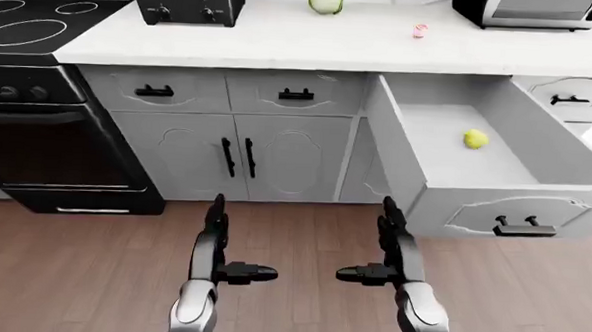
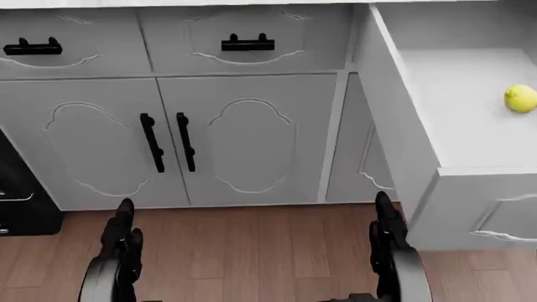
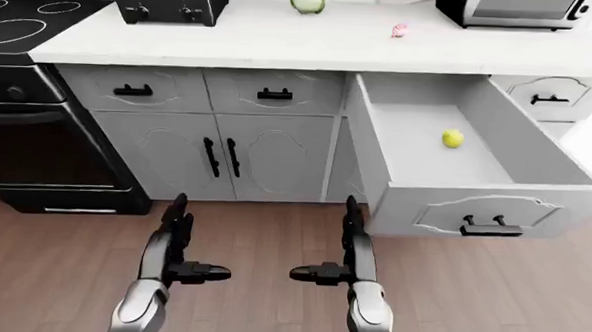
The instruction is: Close the right drawer.
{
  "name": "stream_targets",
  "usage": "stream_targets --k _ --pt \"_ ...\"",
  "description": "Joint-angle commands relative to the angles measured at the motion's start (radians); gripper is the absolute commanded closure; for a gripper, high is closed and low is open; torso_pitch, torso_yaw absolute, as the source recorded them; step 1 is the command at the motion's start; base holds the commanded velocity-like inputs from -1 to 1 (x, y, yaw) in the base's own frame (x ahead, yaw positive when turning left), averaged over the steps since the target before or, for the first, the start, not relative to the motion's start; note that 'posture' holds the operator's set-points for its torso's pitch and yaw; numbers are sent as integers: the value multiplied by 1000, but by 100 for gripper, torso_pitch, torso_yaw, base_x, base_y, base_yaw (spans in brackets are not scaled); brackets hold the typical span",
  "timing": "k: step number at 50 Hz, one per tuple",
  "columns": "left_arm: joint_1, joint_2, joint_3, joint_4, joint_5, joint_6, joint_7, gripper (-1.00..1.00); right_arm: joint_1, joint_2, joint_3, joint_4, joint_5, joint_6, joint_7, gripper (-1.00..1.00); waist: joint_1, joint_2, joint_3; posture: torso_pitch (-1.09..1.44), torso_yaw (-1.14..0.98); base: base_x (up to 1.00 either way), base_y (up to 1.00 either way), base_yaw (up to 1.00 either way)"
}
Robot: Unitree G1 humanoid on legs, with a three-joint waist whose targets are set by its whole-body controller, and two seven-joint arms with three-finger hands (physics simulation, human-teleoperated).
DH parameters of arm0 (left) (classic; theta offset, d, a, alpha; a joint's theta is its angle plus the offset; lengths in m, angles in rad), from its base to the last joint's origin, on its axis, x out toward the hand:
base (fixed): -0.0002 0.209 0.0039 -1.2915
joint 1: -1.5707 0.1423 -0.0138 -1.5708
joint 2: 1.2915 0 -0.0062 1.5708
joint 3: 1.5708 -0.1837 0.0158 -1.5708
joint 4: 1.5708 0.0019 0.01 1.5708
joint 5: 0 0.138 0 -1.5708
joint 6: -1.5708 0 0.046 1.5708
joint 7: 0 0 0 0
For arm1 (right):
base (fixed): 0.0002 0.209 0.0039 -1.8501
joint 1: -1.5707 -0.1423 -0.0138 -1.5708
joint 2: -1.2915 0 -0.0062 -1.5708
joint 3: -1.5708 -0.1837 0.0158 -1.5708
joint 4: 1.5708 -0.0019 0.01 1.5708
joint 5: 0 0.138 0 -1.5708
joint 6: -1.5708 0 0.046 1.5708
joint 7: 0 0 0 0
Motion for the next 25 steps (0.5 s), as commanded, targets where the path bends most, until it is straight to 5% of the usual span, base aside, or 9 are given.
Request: stream_targets --k 1,3,4,5,7,8,20,25 --pt "-31 1 -5 -66 6 -77 2 -100 -37 -1 0 -68 -7 -56 -13 -100 -2 -8 -1 0 0 0 0 0" --pt "-35 2 -1 -66 2 -73 3 -100 -34 0 4 -80 -10 -49 -16 -100 8 -1 -61 0 0 0 0 0" --pt "-35 1 0 -66 0 -78 4 -100 -34 -1 5 -78 -11 -49 -15 -100 8 -1 -52 0 0 0 0 0" --pt "-35 1 0 -67 1 -81 7 -100 -36 -1 5 -72 -11 -50 -15 -100 7 -6 -17 0 0 0 0 0" --pt "-44 0 0 -43 1 -99 8 -100 -32 -2 3 -74 -14 -51 -18 -100 7 -8 -69 0 0 0 0 0" --pt "-48 0 1 -33 -1 -104 9 -100 -26 -1 4 -93 -19 -46 -23 -100 8 -8 -74 0 0 0 0 0" --pt "-156 21 33 121 -20 -133 47 -100 -33 -19 -40 -75 -2 -43 -29 -100 7 -6 -89 0 0 0 0 0" --pt "-193 29 26 53 4 -57 62 -100 -78 -42 -55 -184 -9 97 -20 -100 9 -7 -97 0 0 0 0 0"
